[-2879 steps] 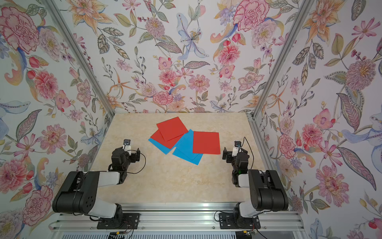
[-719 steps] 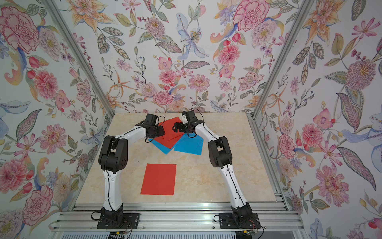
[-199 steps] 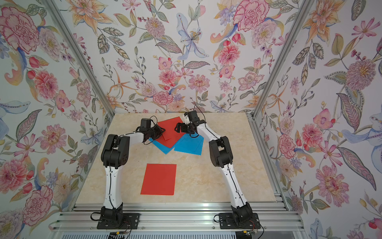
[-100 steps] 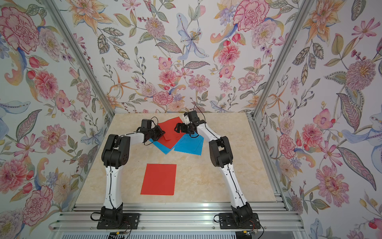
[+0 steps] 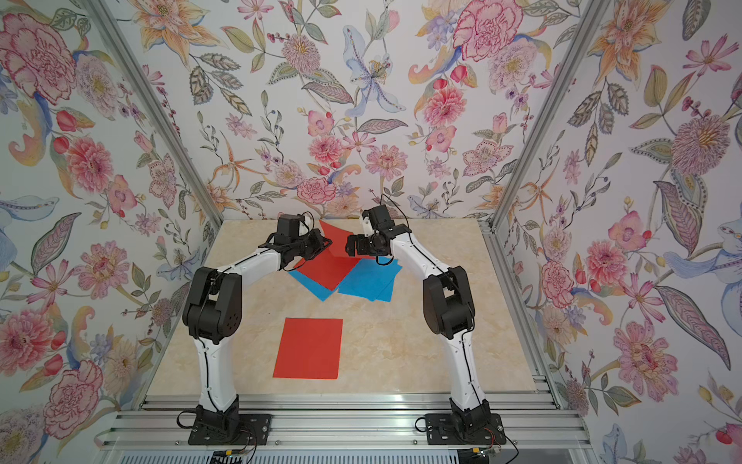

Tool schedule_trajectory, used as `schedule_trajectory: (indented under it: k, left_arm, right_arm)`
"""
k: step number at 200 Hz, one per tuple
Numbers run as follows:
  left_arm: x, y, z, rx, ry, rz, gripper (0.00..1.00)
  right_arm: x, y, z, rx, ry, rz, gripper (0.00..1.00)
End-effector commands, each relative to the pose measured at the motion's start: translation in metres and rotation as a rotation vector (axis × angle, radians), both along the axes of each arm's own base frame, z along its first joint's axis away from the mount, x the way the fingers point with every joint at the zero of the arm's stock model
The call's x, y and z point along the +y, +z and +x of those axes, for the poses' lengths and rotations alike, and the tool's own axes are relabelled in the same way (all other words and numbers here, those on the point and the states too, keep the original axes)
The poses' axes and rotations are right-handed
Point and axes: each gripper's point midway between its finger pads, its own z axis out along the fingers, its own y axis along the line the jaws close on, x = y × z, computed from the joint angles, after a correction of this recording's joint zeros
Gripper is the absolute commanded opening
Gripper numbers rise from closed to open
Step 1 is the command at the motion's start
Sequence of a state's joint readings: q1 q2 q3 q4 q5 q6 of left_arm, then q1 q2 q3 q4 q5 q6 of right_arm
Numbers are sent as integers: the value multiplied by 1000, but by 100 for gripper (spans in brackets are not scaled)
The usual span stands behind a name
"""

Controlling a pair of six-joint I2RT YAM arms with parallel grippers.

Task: Sort the scattered colored papers by color
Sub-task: Pick up the colored paper from the center of the board.

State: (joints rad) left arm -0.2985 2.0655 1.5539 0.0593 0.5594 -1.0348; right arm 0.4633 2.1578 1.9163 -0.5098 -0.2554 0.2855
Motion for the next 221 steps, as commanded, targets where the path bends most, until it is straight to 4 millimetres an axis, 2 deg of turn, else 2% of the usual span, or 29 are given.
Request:
schedule_trajectory:
  k: [1,14,30,40,58,84,97,122,158,189,221]
  left_arm:
    - [-24,81,-34,-149,-86,-37,0]
    - [-25,94,-60,-165,-92,-33,0]
    - [-20,93,-95,-166,-89,-4,0]
    - [-15,83,-117,-151,-81,16,0]
    - [-3,61,-151,-125,-67,63,0]
    - [11,26,-182,-94,-48,137,0]
    - [17,12,-187,-76,-37,168,0]
    - [20,-5,-184,-56,-25,211,0]
    - [15,-8,-175,-52,-34,225,0]
    - [10,-12,-169,-38,-52,241,0]
    - [7,-16,-165,-32,-59,247,0]
  right_arm:
    - [-37,54,-18,-109,-93,1,100]
    - [-54,63,-39,-119,-121,-1,100]
    - [-69,66,-63,-122,-140,-2,100]
    - [-75,72,-78,-135,-145,9,100]
    - [-87,69,-99,-144,-159,14,100]
    - [-93,58,-116,-139,-155,23,100]
    - [-91,49,-116,-124,-150,32,100]
    - [-76,19,-117,-74,-110,41,100]
    - [-55,-26,-124,-9,-86,40,100]
    - [-36,-42,-132,26,-56,42,100]
    - [-25,-52,-136,41,-39,25,100]
